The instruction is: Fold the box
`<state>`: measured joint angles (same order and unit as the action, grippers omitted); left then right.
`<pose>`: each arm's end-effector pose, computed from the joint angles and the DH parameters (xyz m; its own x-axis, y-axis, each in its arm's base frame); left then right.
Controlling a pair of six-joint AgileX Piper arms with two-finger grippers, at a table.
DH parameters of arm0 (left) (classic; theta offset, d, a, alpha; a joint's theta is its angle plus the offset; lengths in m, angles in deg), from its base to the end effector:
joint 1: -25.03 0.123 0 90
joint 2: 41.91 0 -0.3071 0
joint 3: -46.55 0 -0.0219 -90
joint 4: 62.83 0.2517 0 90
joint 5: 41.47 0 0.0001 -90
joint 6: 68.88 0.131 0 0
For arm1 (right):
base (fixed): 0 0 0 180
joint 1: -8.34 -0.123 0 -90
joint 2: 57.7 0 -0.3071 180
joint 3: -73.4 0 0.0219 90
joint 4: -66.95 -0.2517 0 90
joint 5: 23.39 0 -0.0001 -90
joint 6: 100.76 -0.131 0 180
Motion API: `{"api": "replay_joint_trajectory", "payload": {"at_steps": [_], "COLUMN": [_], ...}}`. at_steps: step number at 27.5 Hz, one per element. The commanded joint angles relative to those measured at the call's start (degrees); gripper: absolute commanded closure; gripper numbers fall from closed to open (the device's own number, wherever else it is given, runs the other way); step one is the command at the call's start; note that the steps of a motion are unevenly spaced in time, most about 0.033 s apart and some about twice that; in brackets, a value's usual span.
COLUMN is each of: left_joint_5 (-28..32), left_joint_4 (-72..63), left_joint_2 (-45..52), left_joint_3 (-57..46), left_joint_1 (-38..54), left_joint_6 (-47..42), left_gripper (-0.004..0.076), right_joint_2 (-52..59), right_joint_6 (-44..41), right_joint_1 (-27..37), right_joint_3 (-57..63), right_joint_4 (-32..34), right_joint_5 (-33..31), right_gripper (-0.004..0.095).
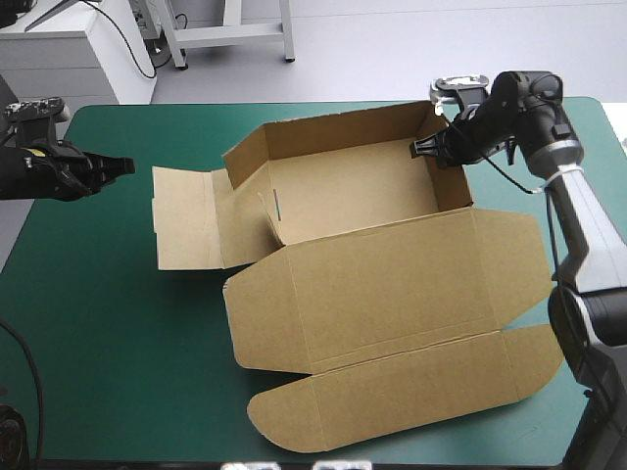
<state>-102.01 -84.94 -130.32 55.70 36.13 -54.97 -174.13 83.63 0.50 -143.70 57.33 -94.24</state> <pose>0.3199 0.0190 0.4065 -0.7257 -0.0985 -0.6809 0.0669 0.9749 -0.2123 0.4377 0.0812 0.3541 -0.8526 -0.1384 -0.5039 -0.2311 0.9647 0.1260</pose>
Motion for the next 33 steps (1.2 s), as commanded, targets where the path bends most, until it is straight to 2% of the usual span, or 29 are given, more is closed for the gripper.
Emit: {"api": "replay_joint_trajectory", "payload": {"at_steps": [1,4,9,14,18,21,26,33], "left_joint_5": [5.08,4.88,4.27,-2.23,-8.44,-10.72,-13.27,-13.27], "left_joint_4": [-4.37,-13.59,-19.93,-35.48,-48.58,-54.73,-58.57,-58.53], "left_joint_2": [0.30,-1.47,-1.72,-2.87,-3.69,-3.69,-3.04,-0.11], "left_joint_3": [1.46,1.46,1.46,1.46,1.46,1.46,1.46,1.46], "left_joint_1": [1.43,6.53,10.79,12.33,12.33,12.33,12.22,8.52], "left_joint_6": [-0.76,-0.36,0.22,6.31,11.79,13.72,14.85,15.28], "left_gripper": [0.0732,0.0732,0.0732,0.0732,0.0732,0.0732,0.0732,0.0732], "right_joint_2": [9.86,15.54,20.75,23.99,25.64,25.87,25.87,24.60], "right_joint_6": [-1.00,-2.55,-2.55,-1.25,-0.20,0.35,2.00,2.42], "right_joint_1": [0.59,3.80,8.10,12.04,12.50,12.50,12.50,12.50], "right_joint_3": [-1.76,-1.76,-1.76,-1.76,-1.76,-1.76,-1.76,-1.76], "right_joint_4": [0.71,0.06,-2.83,-9.06,-12.67,-15.18,-19.54,-20.46], "right_joint_5": [-0.74,-0.74,-0.74,-0.74,-0.74,-0.74,-0.58,1.69], "right_gripper": [0.0928,0.0928,0.0928,0.0928,0.0928,0.0928,0.0928,0.0928]}}
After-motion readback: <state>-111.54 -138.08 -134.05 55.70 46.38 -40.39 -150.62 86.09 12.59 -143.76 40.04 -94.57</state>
